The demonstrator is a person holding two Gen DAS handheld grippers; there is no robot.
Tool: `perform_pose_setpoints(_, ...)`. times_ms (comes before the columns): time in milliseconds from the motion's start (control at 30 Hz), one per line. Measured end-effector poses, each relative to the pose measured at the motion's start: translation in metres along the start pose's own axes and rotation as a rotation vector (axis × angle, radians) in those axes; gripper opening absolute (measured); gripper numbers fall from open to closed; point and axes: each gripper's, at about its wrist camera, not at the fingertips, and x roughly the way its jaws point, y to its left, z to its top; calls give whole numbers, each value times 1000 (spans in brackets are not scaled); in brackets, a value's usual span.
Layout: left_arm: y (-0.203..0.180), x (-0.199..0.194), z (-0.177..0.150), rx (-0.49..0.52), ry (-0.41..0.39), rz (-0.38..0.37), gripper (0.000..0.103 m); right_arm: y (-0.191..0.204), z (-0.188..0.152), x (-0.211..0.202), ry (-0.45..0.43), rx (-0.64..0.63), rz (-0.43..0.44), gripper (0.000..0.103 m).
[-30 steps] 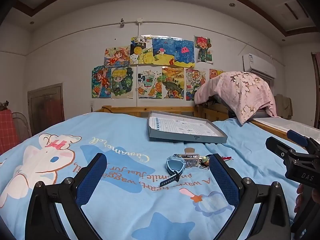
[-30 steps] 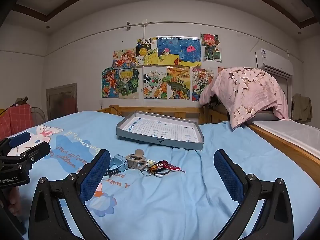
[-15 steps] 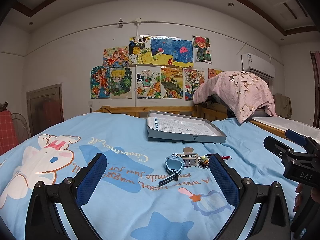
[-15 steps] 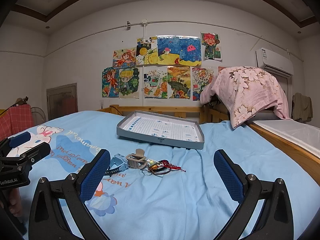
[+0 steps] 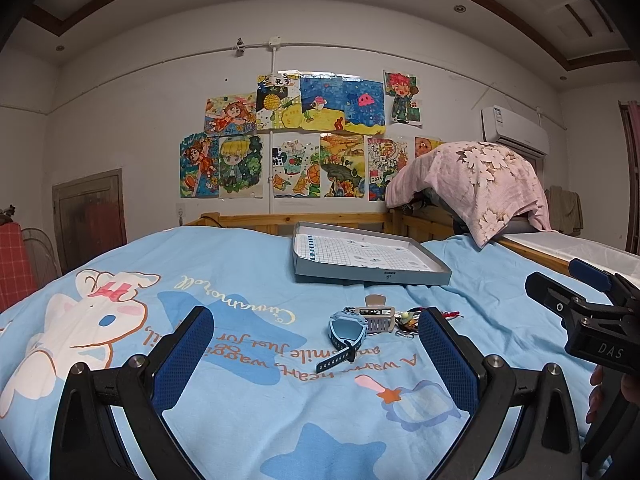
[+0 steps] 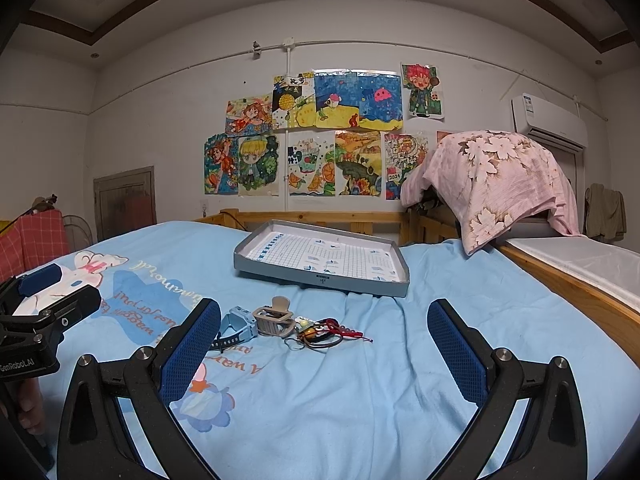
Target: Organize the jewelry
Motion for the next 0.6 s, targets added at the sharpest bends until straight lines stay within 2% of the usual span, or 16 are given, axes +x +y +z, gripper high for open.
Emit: perform_pose_setpoints(600,0,0,0,3,0,1,103,1,-2,0,2,3,1,102)
